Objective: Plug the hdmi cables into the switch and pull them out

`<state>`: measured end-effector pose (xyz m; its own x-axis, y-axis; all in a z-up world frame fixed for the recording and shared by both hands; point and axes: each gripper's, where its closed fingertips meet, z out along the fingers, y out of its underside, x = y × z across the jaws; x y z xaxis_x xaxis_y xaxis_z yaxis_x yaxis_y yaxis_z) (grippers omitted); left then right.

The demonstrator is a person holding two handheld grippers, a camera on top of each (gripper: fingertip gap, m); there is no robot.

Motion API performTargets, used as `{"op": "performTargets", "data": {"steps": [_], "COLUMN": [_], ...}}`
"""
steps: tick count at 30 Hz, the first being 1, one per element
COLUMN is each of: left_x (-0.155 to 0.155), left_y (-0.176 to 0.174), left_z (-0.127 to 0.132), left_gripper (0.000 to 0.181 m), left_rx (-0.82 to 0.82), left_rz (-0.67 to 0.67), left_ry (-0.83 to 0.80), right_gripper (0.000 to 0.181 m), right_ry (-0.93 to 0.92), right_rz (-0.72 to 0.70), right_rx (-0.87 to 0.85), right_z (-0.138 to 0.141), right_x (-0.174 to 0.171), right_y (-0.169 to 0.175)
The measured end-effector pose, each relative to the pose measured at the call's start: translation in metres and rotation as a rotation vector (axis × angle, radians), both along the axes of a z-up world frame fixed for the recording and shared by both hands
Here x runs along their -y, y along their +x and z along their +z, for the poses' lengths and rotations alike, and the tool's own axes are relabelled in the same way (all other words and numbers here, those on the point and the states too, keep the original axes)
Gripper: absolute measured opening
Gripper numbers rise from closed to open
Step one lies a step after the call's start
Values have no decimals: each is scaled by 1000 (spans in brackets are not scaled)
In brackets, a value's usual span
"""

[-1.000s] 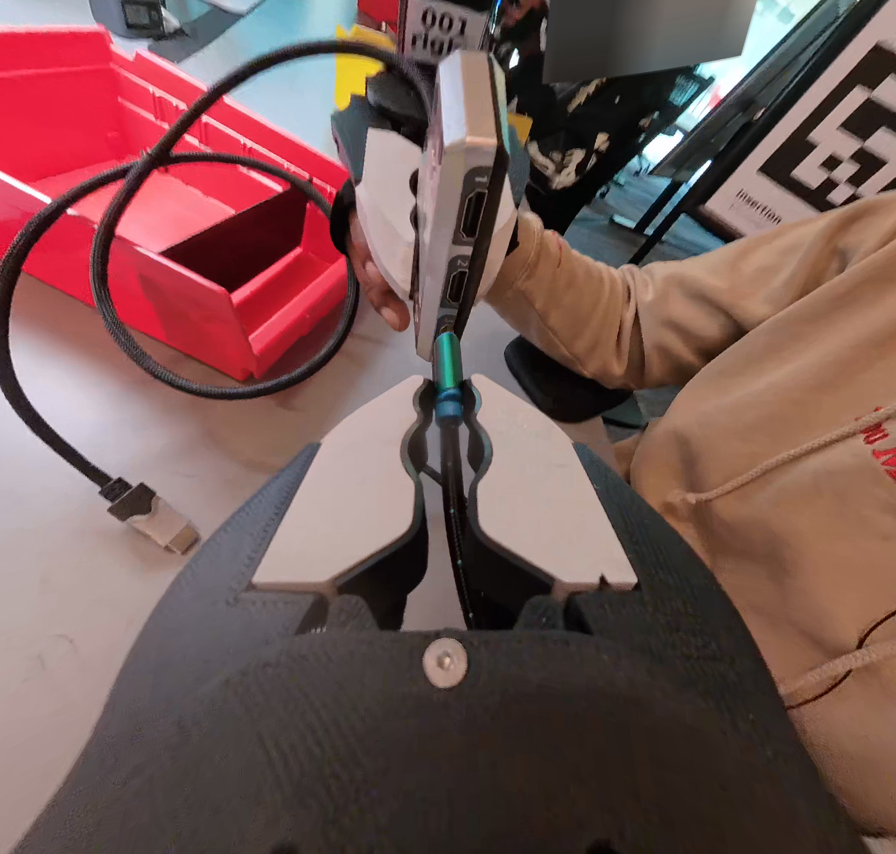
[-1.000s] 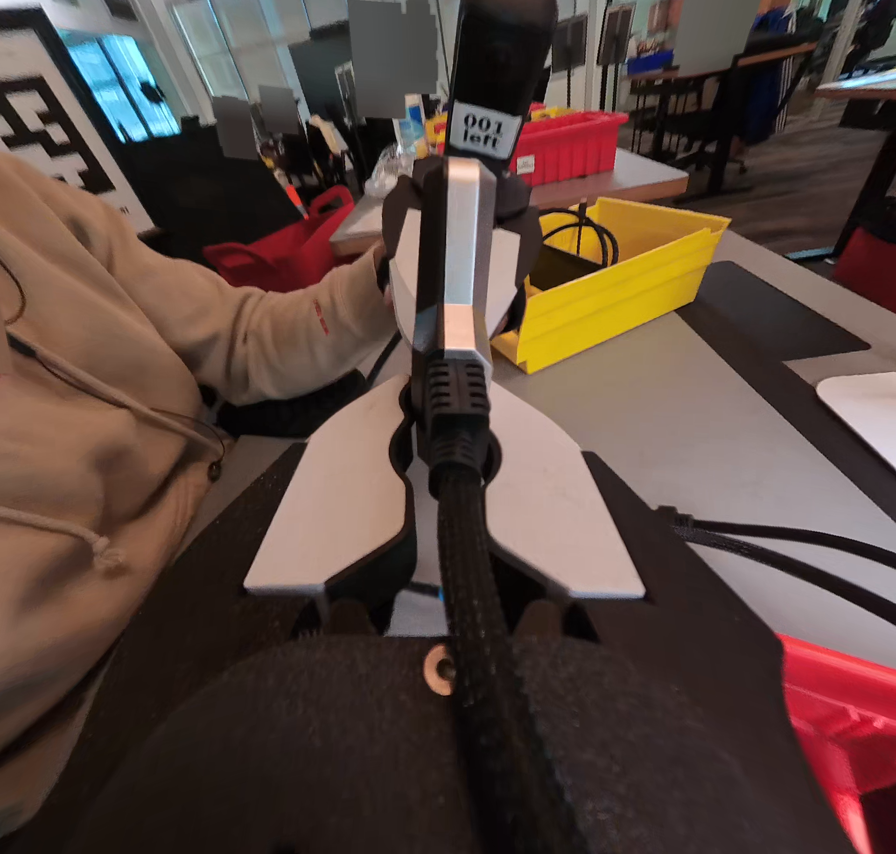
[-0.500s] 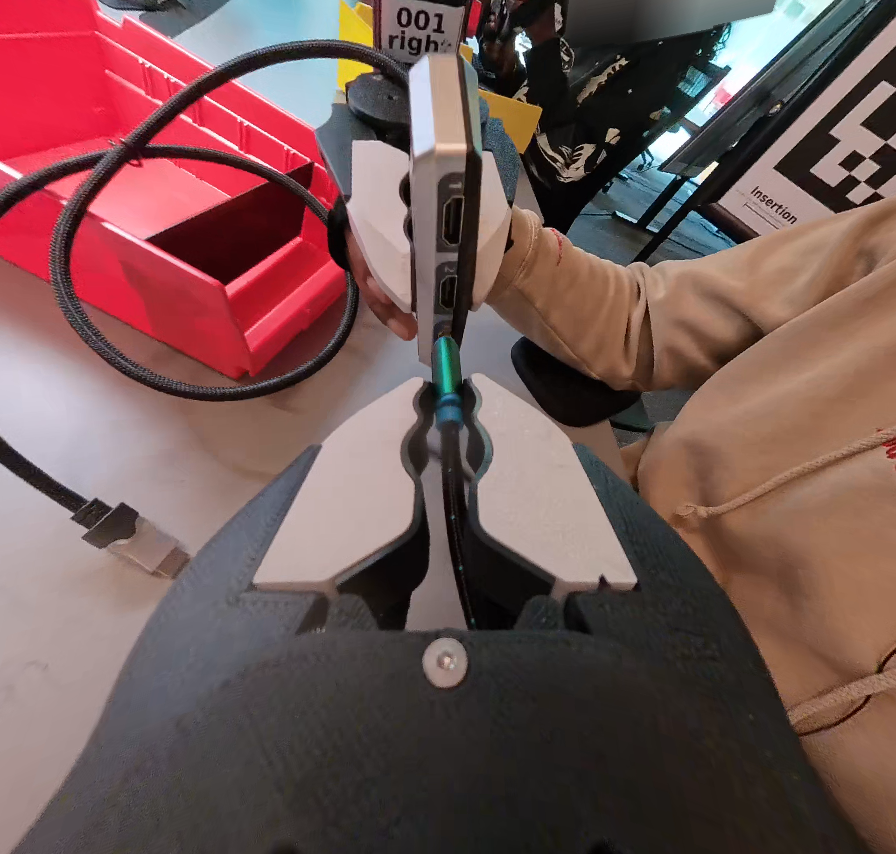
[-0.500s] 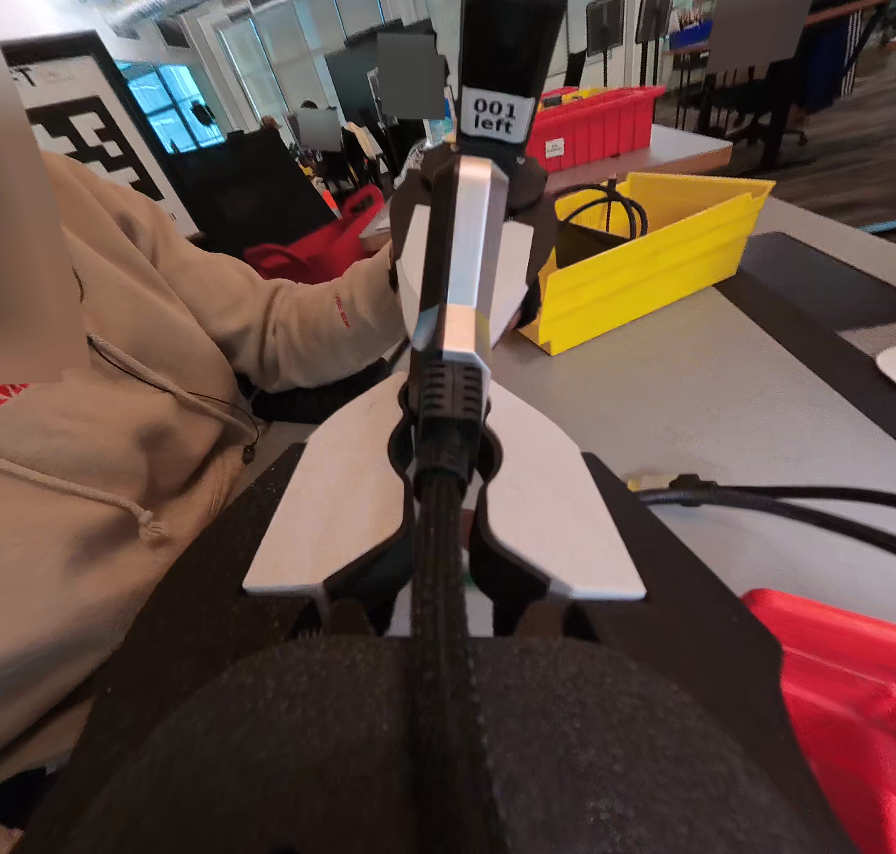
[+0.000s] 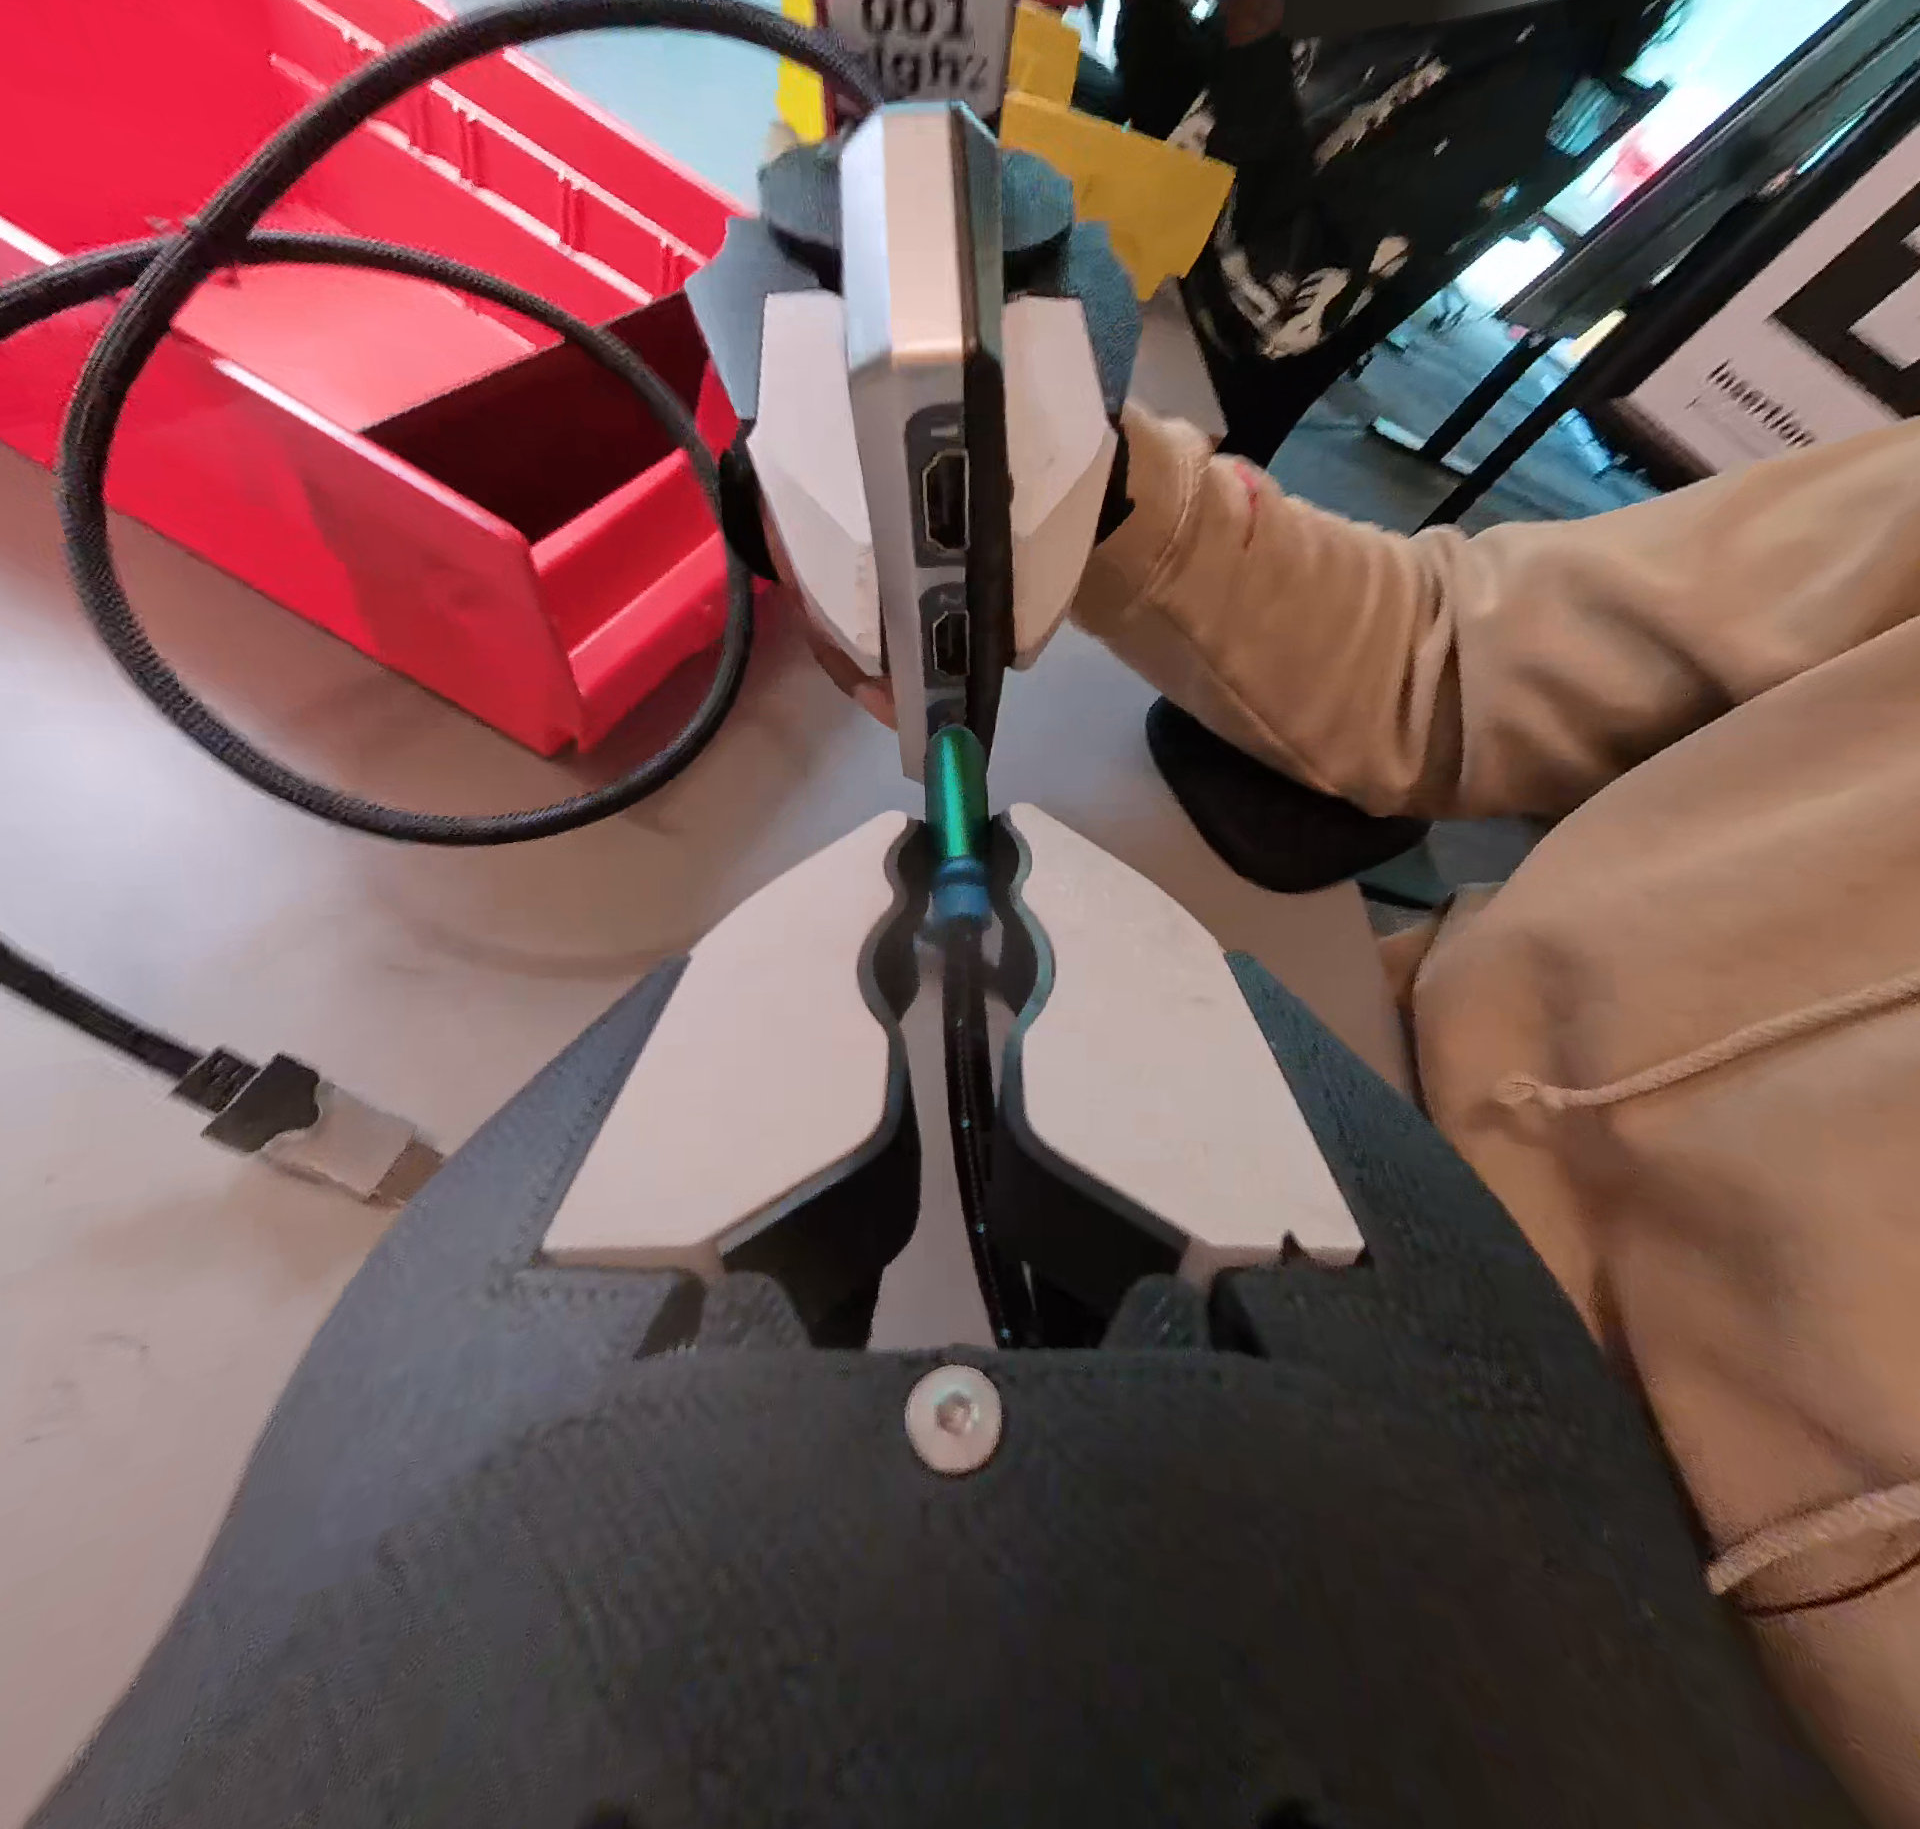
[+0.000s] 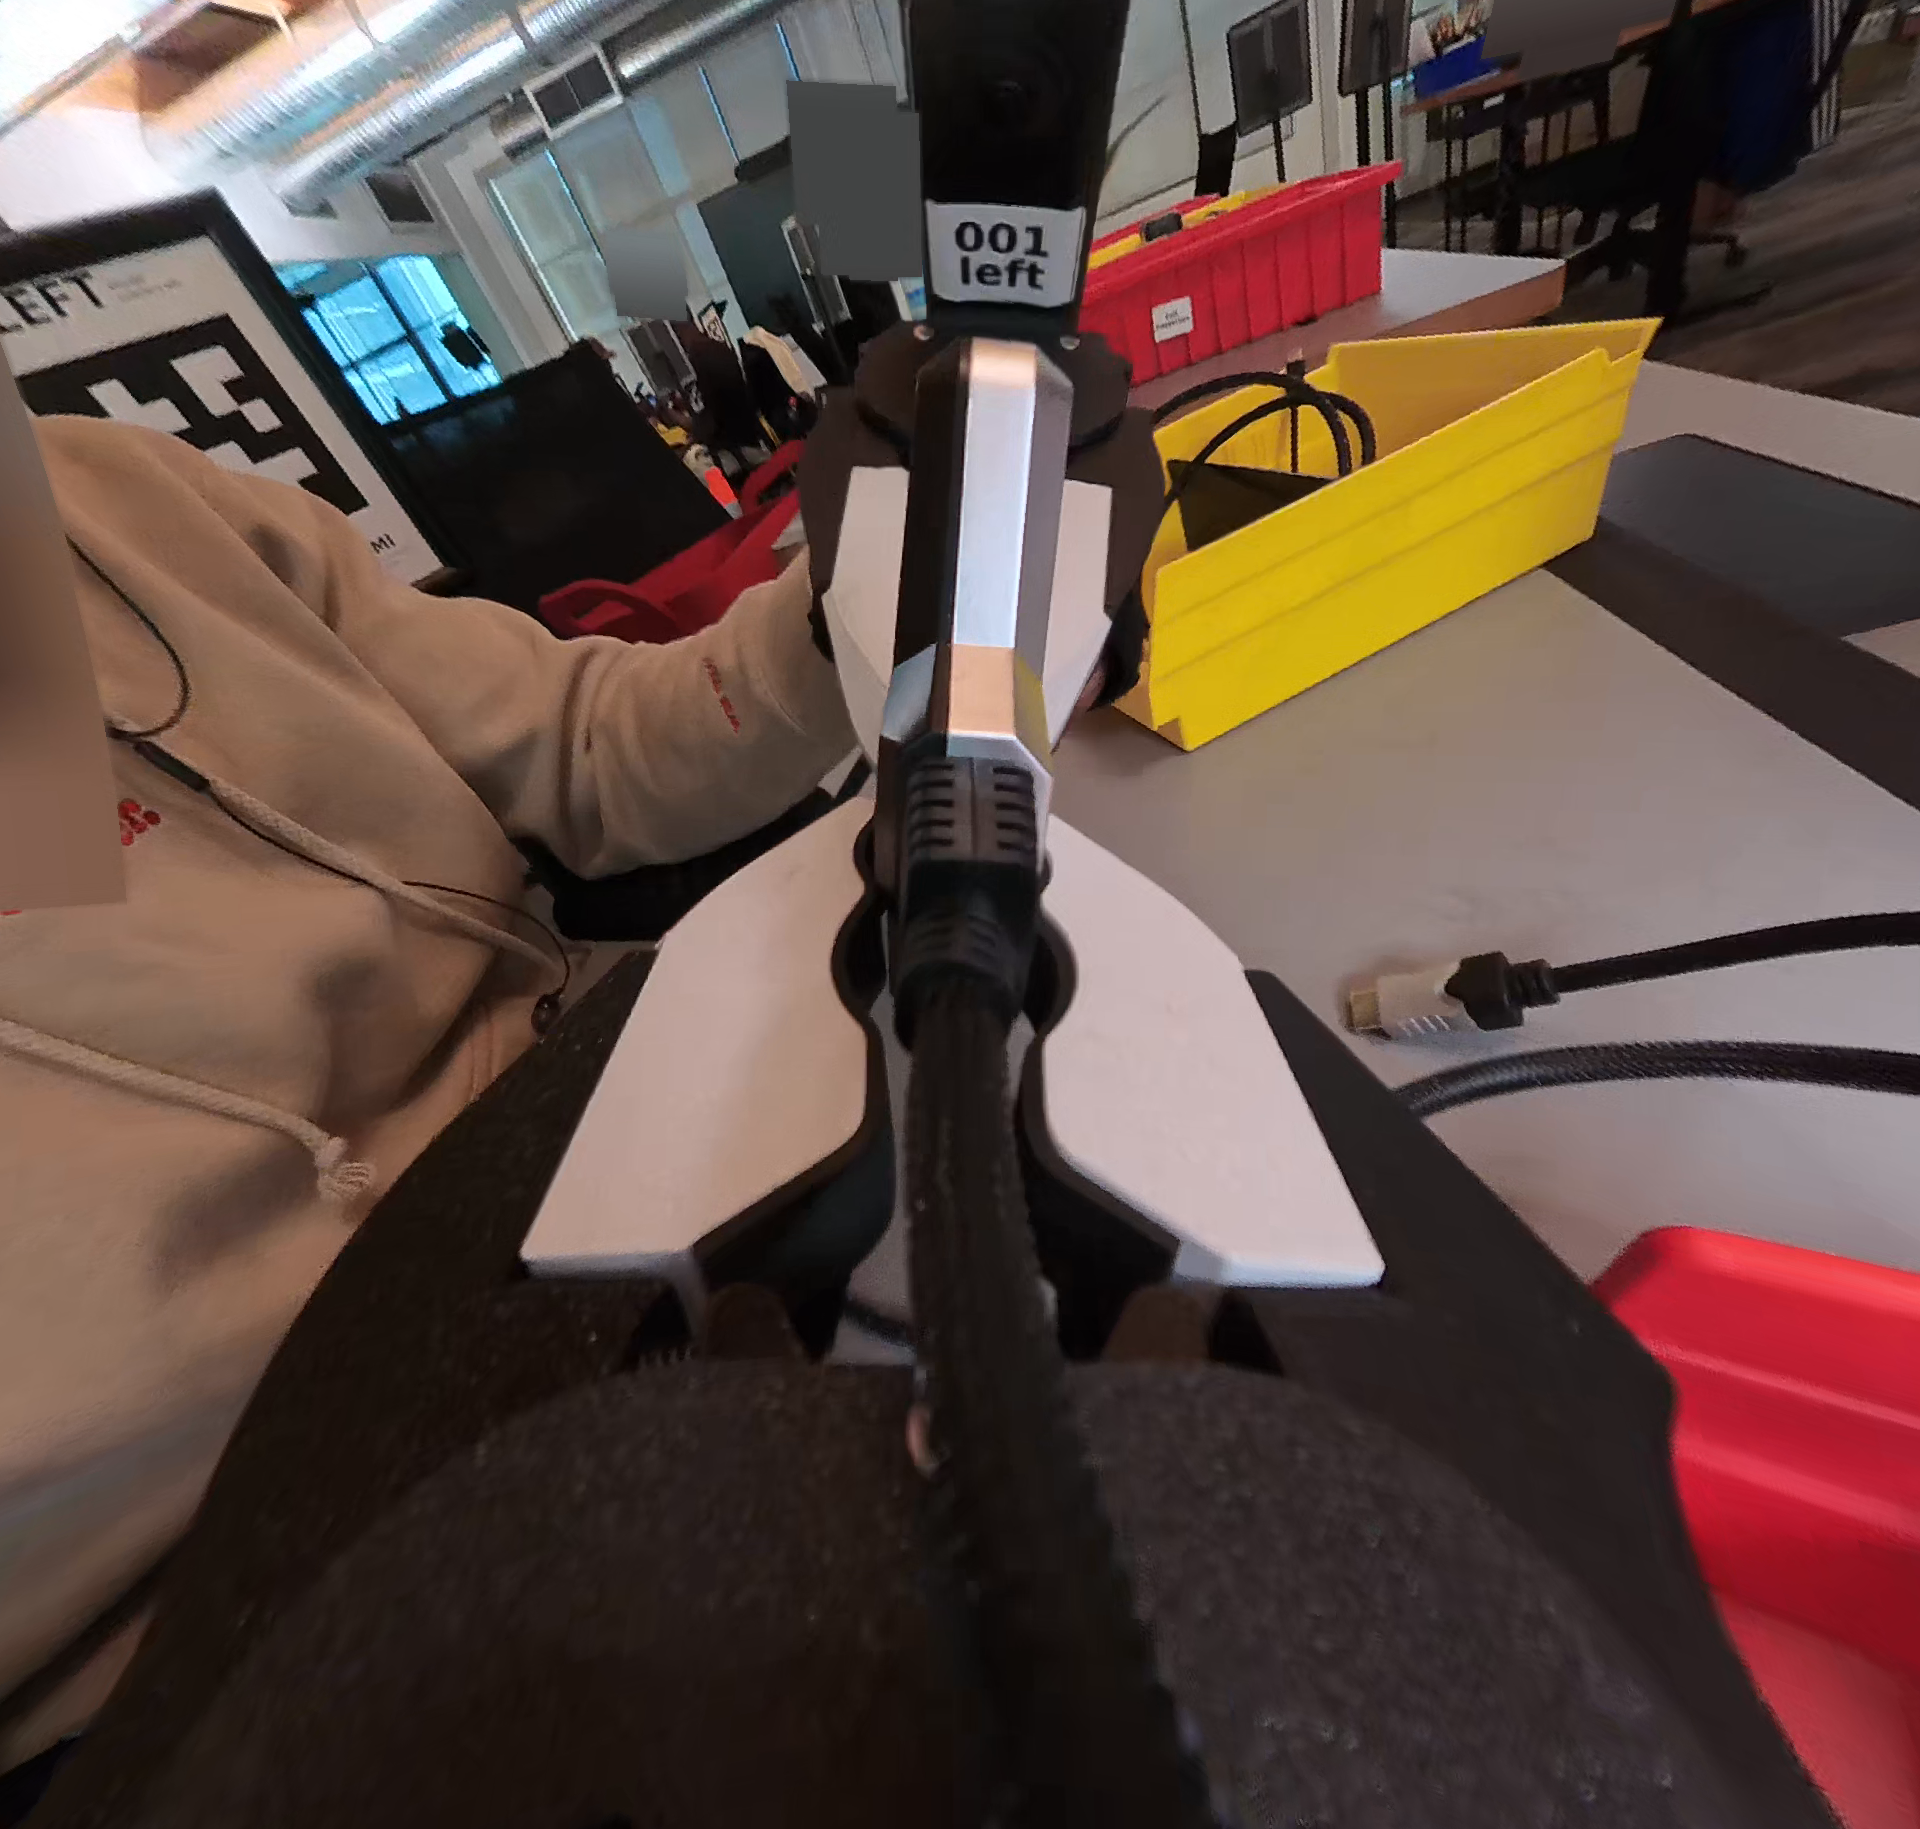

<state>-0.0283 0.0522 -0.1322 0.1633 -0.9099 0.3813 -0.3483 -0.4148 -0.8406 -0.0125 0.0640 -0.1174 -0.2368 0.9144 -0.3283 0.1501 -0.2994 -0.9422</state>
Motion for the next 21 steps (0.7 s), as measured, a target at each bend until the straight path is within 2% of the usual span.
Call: {"op": "performTargets", "data": {"steps": [2,4,7,9,10,11,13,14,16,19,21], "left_x": [-4,0,-4,-3,-6,-3,12,13,6,3,-1], "left_y": [2,3,-2,0,2,5,23,28,27,22,18], "left_z": [-9,-1,-13,-11,-17,-22,-32,-36,-30,-18,-11], "left_gripper": [11,11,11,11,11,11,12,10,12,12,12], "left_rx": [-48,-26,-36,-40,-81,-104,-119,-118,-67,-52,13], "left_rz": [23,9,0,6,28,15,-78,-82,-58,-62,-36], "left_ry": [22,31,-24,16,33,25,7,31,-5,36,27], "right_gripper": [22,21,21,21,22,22,21,22,21,21,21], "right_ry": [24,-9,59,25,32,25,-21,14,88,106,99], "right_rz": [-16,17,-23,2,-31,-38,31,61,-10,-11,-39], "right_rx": [68,20,96,49,56,56,-28,8,35,33,29], "right_z": [-13,-7,-16,-13,-15,-17,-3,-5,-2,5,6], "right_x": [-5,-1,-2,0,-6,-8,5,12,2,2,-4], "right_y": [1,3,-4,-3,-4,-4,-10,-15,-12,-2,0]}}
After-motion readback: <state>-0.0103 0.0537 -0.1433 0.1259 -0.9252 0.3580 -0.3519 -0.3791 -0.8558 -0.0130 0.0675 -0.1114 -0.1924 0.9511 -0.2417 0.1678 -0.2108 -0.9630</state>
